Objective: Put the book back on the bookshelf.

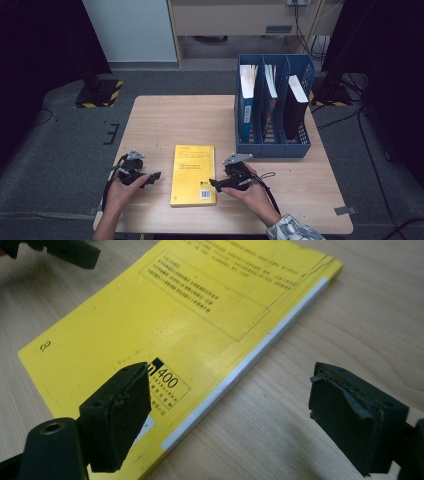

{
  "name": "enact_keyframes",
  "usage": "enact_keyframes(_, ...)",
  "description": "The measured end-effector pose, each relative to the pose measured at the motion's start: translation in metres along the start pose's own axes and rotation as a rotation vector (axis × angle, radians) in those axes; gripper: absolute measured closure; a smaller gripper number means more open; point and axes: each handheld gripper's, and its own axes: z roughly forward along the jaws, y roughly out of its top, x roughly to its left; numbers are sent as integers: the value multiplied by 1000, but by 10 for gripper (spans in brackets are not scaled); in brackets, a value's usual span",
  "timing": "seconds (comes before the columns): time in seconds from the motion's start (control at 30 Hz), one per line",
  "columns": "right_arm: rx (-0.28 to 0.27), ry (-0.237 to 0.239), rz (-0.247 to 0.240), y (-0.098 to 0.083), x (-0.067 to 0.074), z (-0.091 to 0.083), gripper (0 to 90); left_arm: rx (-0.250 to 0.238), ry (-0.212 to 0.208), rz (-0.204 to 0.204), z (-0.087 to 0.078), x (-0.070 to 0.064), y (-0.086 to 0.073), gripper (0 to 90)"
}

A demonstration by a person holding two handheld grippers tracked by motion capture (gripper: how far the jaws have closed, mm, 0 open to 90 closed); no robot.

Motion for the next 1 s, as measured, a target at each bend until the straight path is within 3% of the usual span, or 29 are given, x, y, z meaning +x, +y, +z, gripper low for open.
enact_keyframes(0.2,40,21,-1,-2,4,7,170,10,-62,21,-1,-7,5,130)
enact_keyframes(0.23,62,21,-29,-3,5,10,169,10,-78,38,-2,-9,7,138)
enact_keyframes(0.33,74,17,-41,-3,6,12,166,15,-115,43,-2,-14,9,145)
enact_keyframes(0.53,91,22,-37,-4,5,15,160,41,-185,99,1,-28,14,163)
enact_keyframes(0.67,104,26,-36,-4,5,16,152,68,-214,109,3,-34,15,176)
enact_keyframes(0.73,119,30,-48,-5,7,19,150,89,-253,120,4,-40,16,198)
enact_keyframes(1.0,129,51,-53,-5,11,24,144,125,-318,137,5,-46,22,243)
